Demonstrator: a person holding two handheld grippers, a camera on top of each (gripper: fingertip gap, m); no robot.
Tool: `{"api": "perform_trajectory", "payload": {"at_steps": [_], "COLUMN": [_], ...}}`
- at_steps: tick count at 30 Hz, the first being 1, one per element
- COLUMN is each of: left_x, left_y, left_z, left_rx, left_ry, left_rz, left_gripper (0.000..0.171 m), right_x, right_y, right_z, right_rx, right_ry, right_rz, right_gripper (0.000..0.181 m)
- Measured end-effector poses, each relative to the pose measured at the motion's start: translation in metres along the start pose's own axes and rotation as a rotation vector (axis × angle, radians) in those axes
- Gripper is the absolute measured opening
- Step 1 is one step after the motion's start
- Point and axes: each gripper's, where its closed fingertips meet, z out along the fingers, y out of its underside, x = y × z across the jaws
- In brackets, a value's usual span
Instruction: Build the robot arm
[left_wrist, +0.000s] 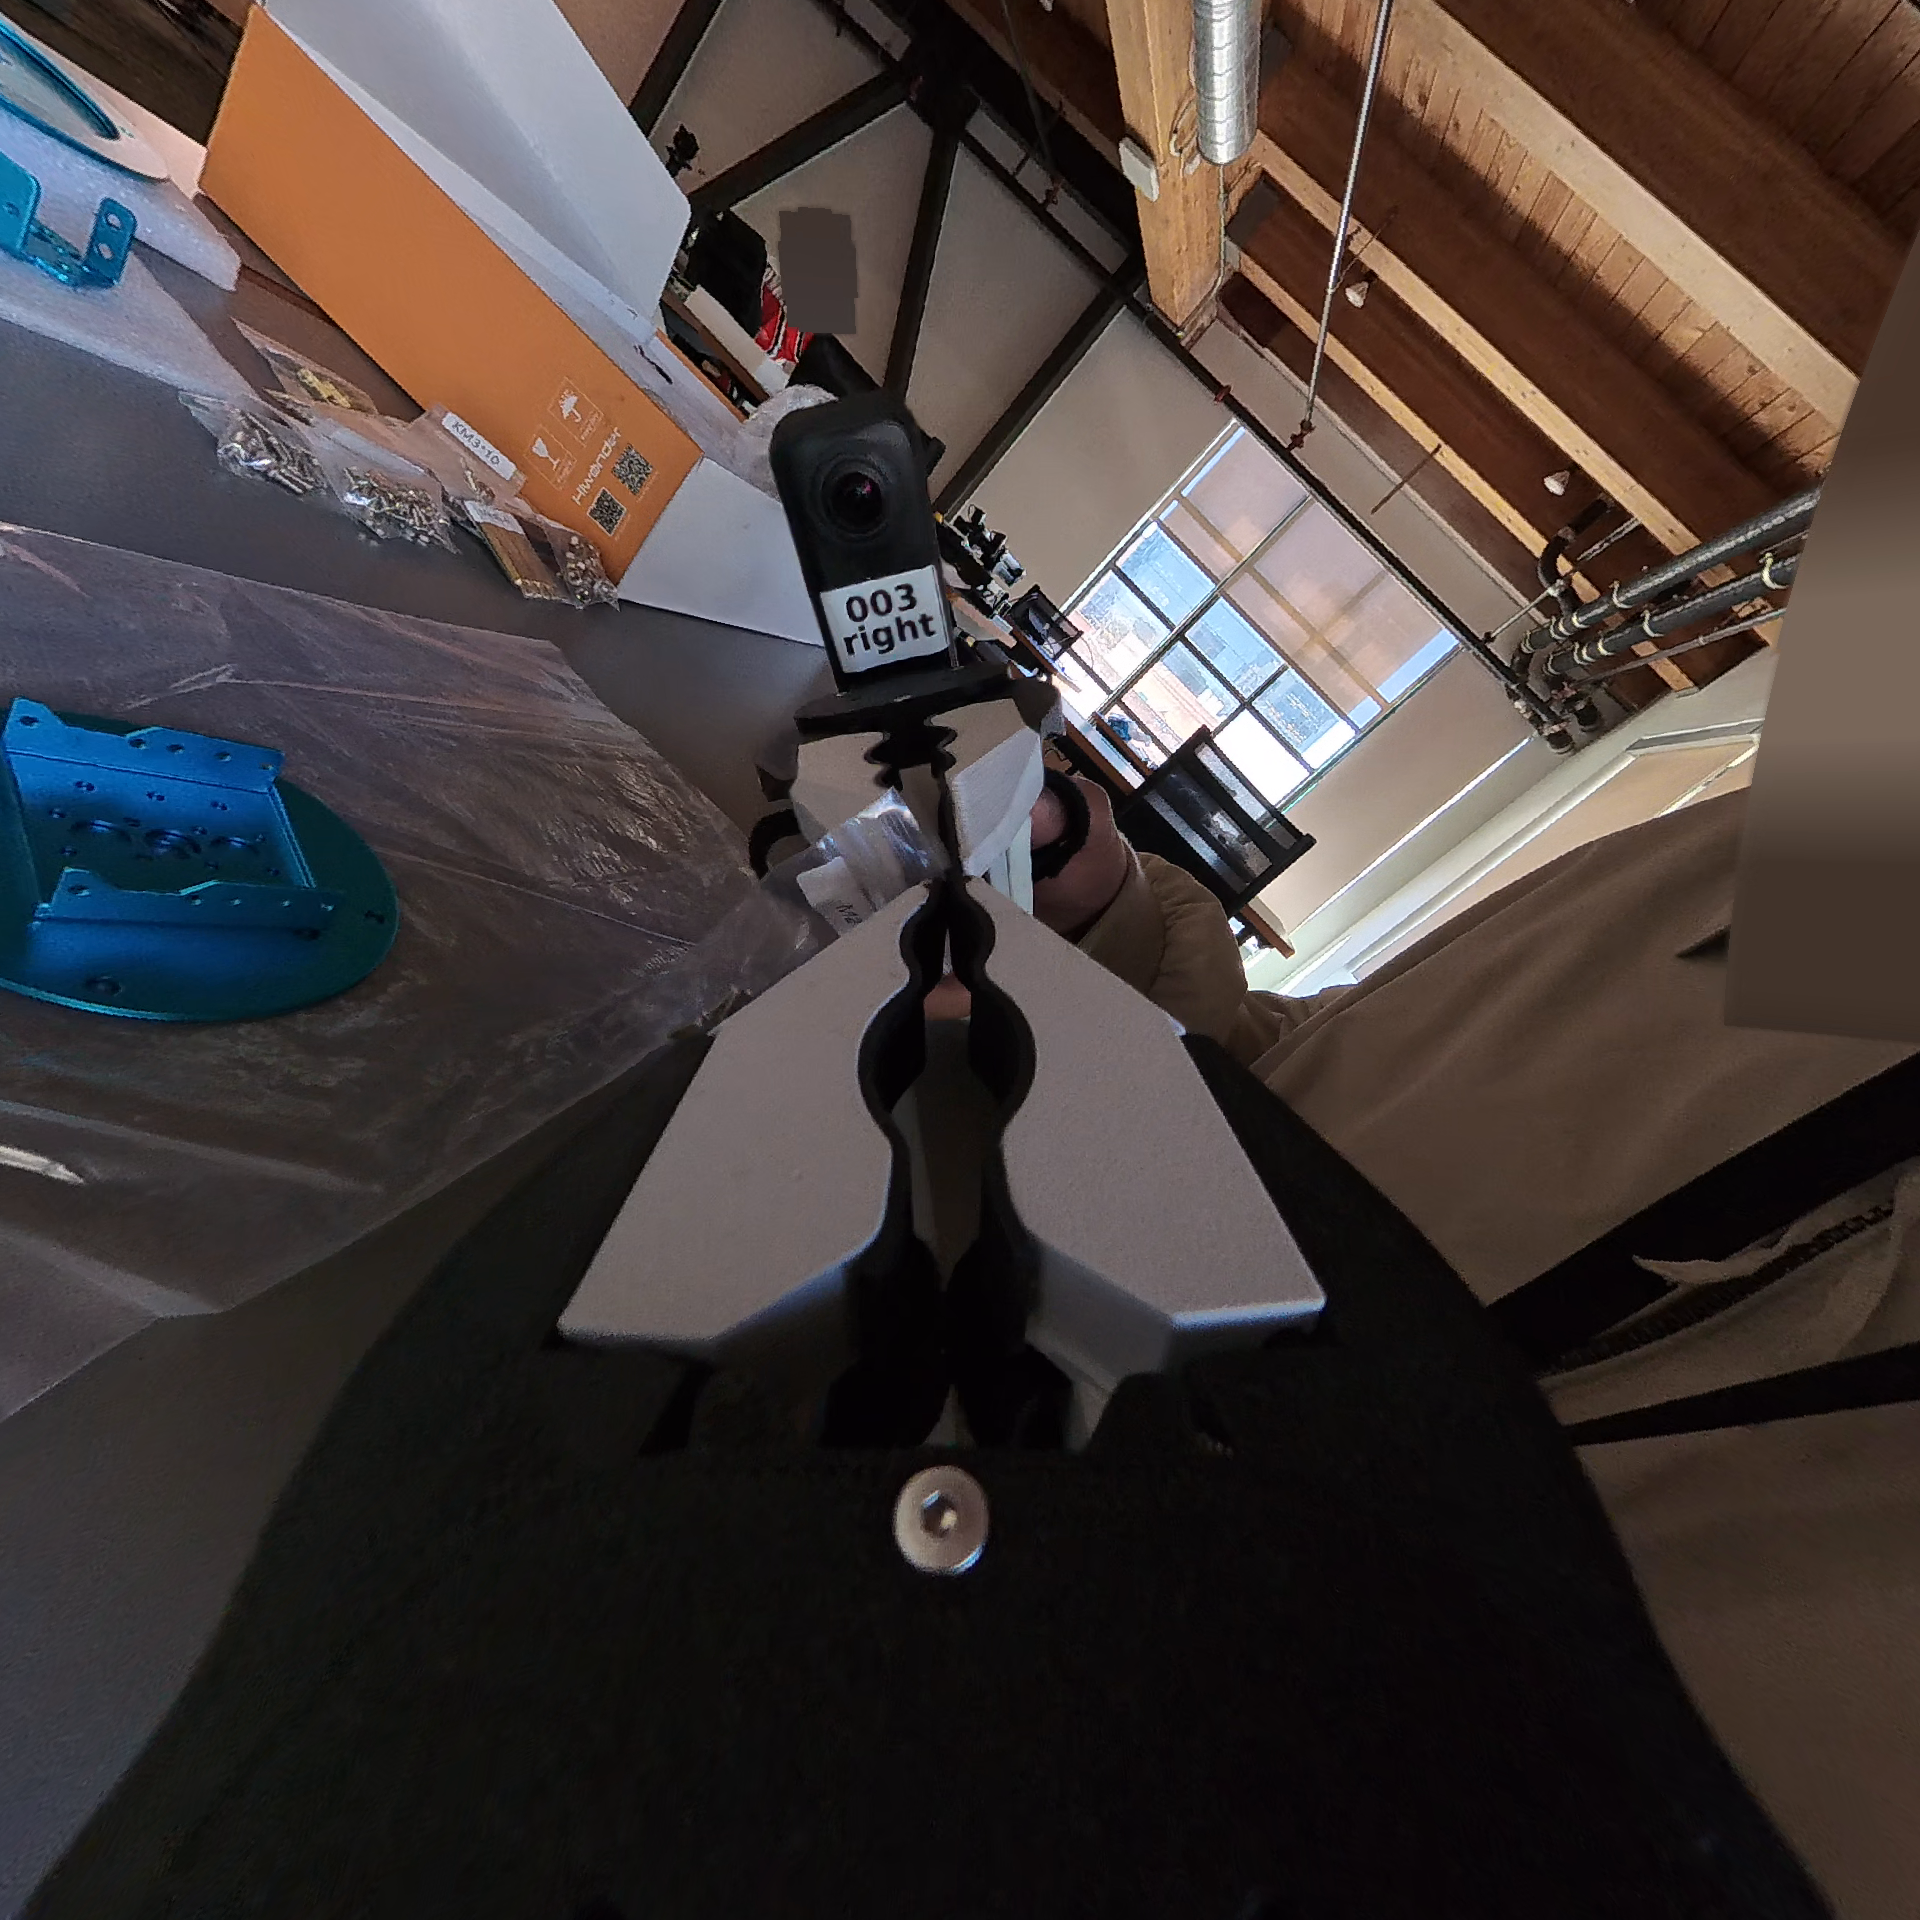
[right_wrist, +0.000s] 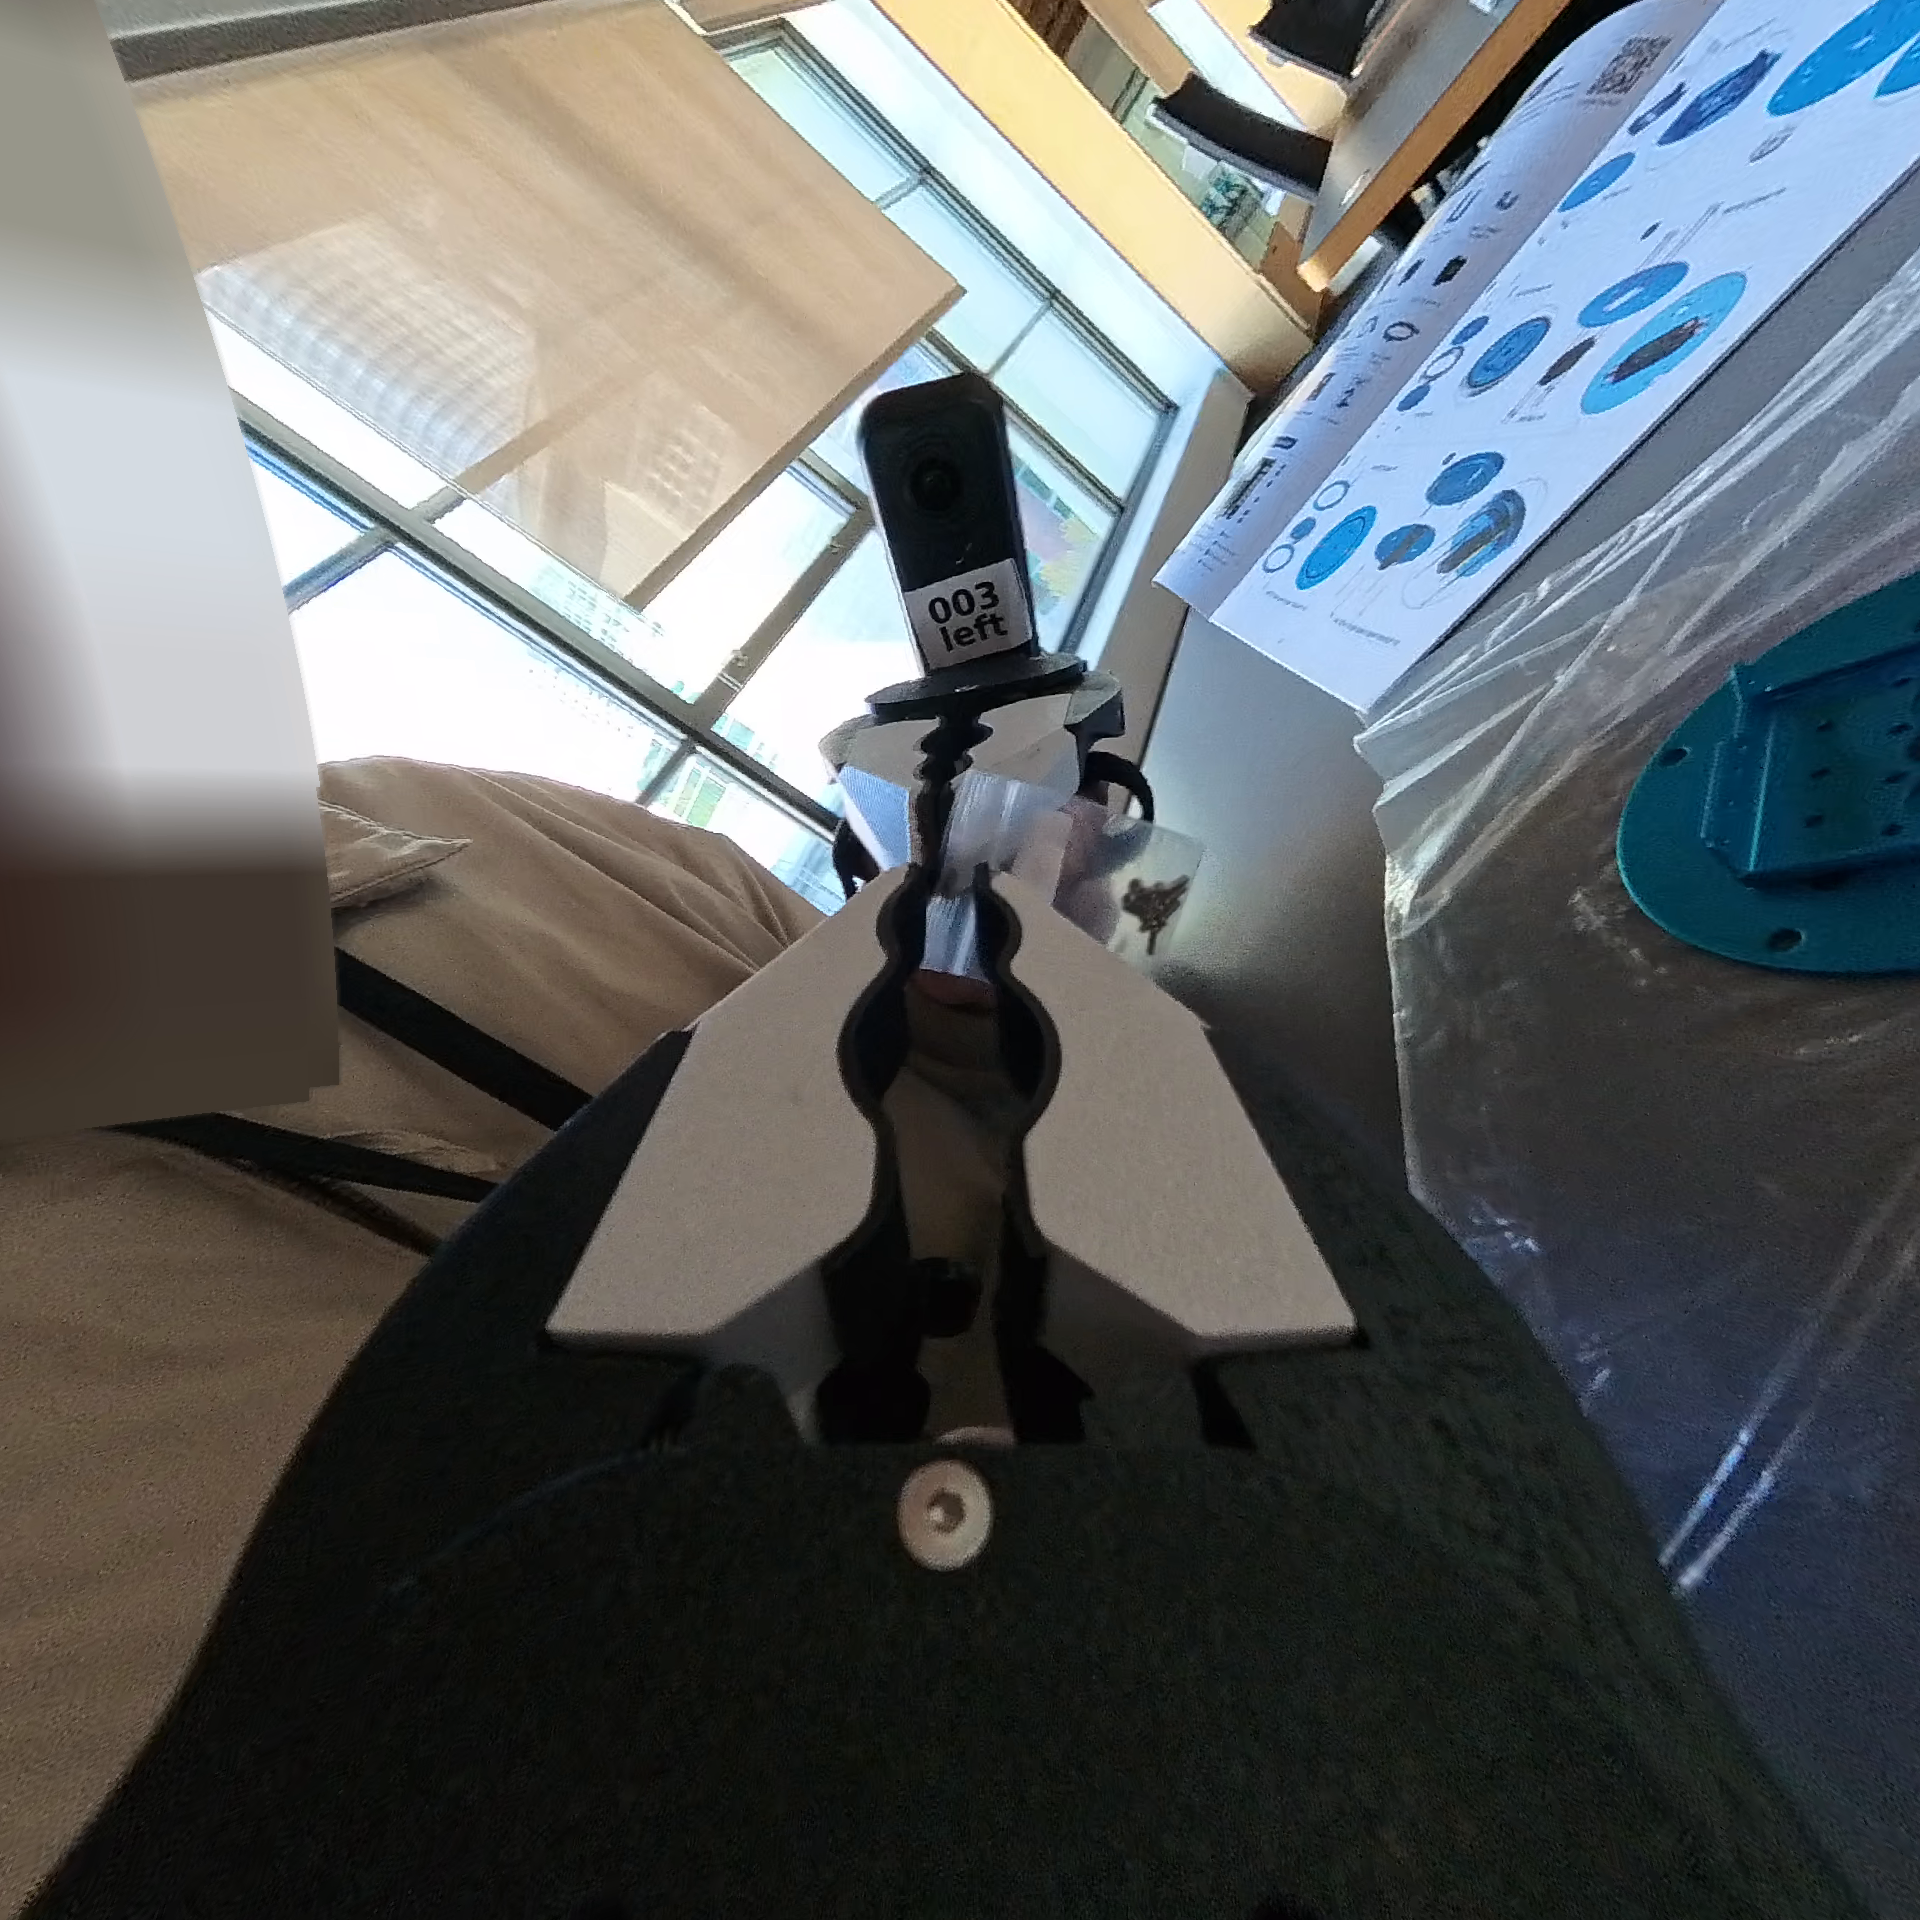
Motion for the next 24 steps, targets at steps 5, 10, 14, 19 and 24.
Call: {"api": "perform_trajectory", "payload": {"at_steps": [5, 10, 14, 19, 24], "left_x": [0.001, -0.007, -0.031, -0.053, -0.043], "left_y": [0.002, 0.005, 0.008, 0.006, -0.003], "left_z": [0.001, 0.001, -0.005, -0.016, -0.004], "left_rx": [-0.018, -0.038, -0.06, -0.036, 0.026], "left_ry": [0.003, -0.043, -0.209, -0.345, -0.283], "left_rz": [0.01, 0.006, 0.006, -0.008, -0.071], "left_gripper": [0.0, 0.0, 0.0, 0.0, 0.029], "right_x": [0.0, 0.008, 0.025, 0.035, 0.037], "right_y": [0.001, 0.001, -0.002, -0.011, -0.006], "right_z": [-0.001, -0.004, -0.012, -0.024, -0.017], "right_rx": [0.009, -0.008, -0.008, 0.012, -0.034], "right_ry": [-0.035, 0.039, 0.217, 0.38, 0.441], "right_rz": [0.044, 0.024, -0.059, -0.152, -0.215], "right_gripper": [0.0, 0.0, 0.0, 0.0, 0.0]}}
